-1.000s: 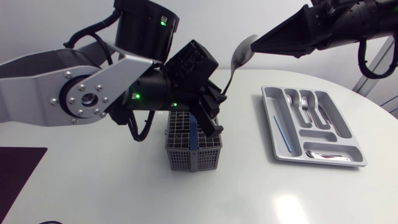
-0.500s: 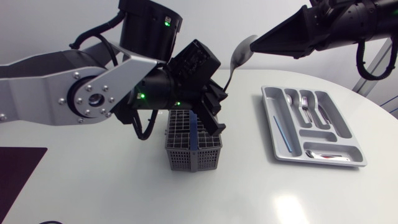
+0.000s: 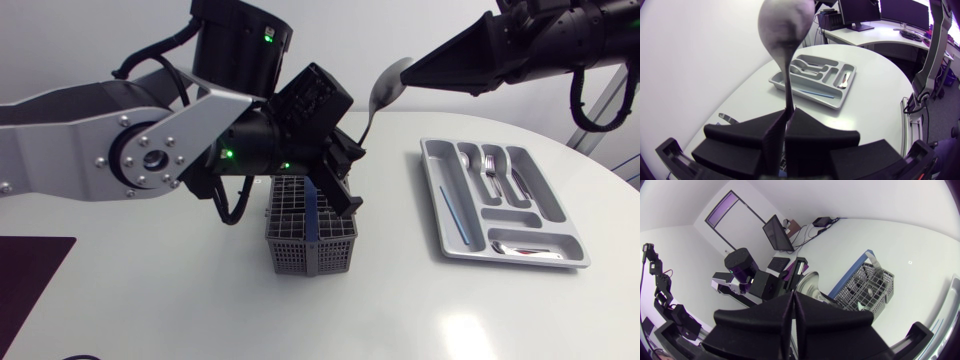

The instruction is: Unload the cutlery basket into the drawer organizer.

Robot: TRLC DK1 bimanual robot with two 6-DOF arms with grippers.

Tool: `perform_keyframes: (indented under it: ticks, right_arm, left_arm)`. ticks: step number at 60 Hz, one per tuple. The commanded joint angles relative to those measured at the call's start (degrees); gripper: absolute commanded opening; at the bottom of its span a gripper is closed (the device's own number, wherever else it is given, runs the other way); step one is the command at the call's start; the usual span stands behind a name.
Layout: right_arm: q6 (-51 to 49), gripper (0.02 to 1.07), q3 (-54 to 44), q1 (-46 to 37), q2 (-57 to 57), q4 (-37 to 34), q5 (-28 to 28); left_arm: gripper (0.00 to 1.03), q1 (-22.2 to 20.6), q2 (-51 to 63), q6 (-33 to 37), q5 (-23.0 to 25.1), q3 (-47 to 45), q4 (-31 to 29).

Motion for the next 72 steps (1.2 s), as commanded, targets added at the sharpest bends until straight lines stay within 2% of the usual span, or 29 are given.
perform_keyframes:
  ticks: [1, 9, 31, 37, 45, 58, 67, 72]
  right_arm:
    - [2.0, 0.08, -1.8, 0.8, -1.3, 0.5, -1.0]
    - [2.1, 0.09, -2.3, 1.0, -1.8, 1.2, -1.0]
    - [2.5, 0.48, -2.9, 0.1, -4.4, 3.8, -0.9]
    - [3.4, 0.57, -6.1, -1.5, -7.2, 10.0, -0.9]
    - [4.2, 0.60, -10.8, -2.6, -9.4, 16.8, -0.8]
    - [4.2, 0.60, -15.8, -2.7, -10.7, 22.2, 1.3]
    - [4.2, 0.60, -20.6, -2.7, -13.1, 26.9, 5.6]
    - [4.2, 0.60, -23.8, -1.2, -15.3, 30.0, 11.4]
  left_arm:
    - [0.21, 0.1, 0.6, -0.6, -0.1, 1.4, 0.5]
    - [0.21, -0.1, 0.3, -0.7, 0.0, 1.4, 0.4]
    - [0.21, -0.4, -0.4, -0.7, 2.0, 1.6, -1.3]
    - [0.21, 0.2, -0.6, -1.3, 4.4, 2.4, -2.8]
    - [0.21, 2.3, -0.6, -2.1, 8.8, 3.6, -4.7]
    - [0.21, 2.8, -0.6, -2.3, 9.4, 4.1, -5.1]
    - [0.21, 3.8, 0.1, -3.8, 11.9, 5.4, -6.3]
    - [0.21, 4.8, 1.2, -5.1, 12.4, 6.4, -7.1]
